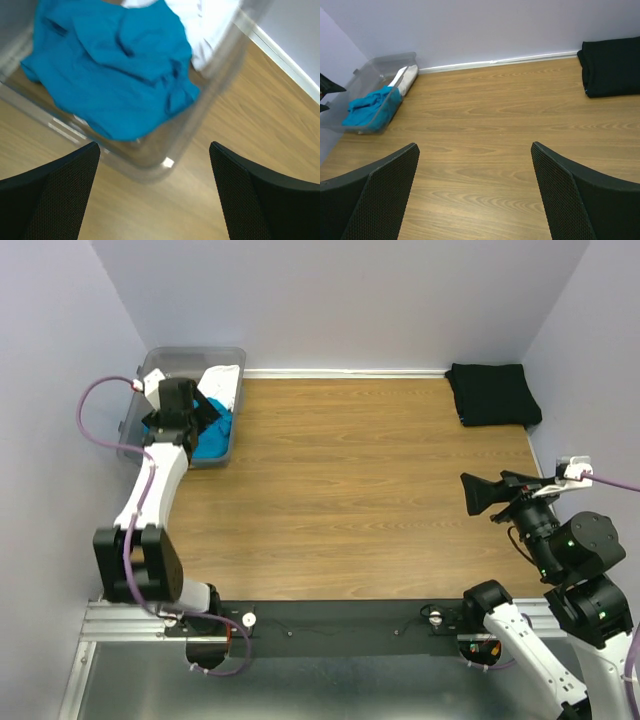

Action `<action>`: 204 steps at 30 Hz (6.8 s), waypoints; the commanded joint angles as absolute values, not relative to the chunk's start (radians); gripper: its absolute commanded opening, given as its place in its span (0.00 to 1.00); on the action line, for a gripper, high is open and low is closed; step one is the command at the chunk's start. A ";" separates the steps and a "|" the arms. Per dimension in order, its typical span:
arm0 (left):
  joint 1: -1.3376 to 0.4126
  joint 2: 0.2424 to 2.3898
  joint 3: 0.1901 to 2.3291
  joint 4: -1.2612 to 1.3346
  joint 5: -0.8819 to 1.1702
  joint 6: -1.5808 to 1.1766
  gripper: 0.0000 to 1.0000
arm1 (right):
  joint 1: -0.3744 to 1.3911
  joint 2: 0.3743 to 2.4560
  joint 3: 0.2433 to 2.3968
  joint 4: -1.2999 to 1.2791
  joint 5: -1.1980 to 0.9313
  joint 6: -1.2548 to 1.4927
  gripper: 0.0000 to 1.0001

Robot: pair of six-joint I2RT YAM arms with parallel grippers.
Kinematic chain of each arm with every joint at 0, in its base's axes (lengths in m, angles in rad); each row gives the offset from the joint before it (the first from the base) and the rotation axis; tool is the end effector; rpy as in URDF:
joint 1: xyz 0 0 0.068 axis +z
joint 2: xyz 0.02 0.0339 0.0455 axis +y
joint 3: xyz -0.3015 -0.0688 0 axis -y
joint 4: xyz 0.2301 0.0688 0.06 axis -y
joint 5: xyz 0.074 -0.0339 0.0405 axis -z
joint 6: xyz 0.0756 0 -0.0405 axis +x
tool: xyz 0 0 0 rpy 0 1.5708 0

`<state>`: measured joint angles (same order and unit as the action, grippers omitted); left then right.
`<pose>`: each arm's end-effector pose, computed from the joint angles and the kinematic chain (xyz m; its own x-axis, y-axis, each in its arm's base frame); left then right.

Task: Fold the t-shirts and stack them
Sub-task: Grab the tshirt from the pile, then move the tshirt to the center of the board, then flatten the tshirt out

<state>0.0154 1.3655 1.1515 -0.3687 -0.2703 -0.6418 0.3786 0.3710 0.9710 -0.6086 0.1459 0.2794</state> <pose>0.3184 0.0251 0.3376 -0.2984 -0.5816 -0.7568 -0.5198 0.7640 -0.3822 0.0448 0.0060 0.4010 -0.0713 0.2653 -0.9615 -0.2195 0.9362 0.2746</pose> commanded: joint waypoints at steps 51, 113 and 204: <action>-0.263 1.588 1.764 -0.023 0.185 -0.482 0.00 | 0.385 0.523 0.916 -0.588 0.238 0.480 1.00; -0.537 0.911 0.566 -0.126 -0.140 -0.565 0.85 | 0.429 1.462 1.026 -0.503 -0.161 0.281 0.75; -0.977 2.395 2.002 -0.380 -0.126 -0.238 0.57 | -0.084 1.164 0.646 -0.436 0.011 0.588 0.72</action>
<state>-0.9871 2.3772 1.9762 -0.3759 -0.1596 -0.2237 -0.0788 1.1854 0.6636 -0.4171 0.0166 0.5869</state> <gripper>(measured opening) 0.629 0.718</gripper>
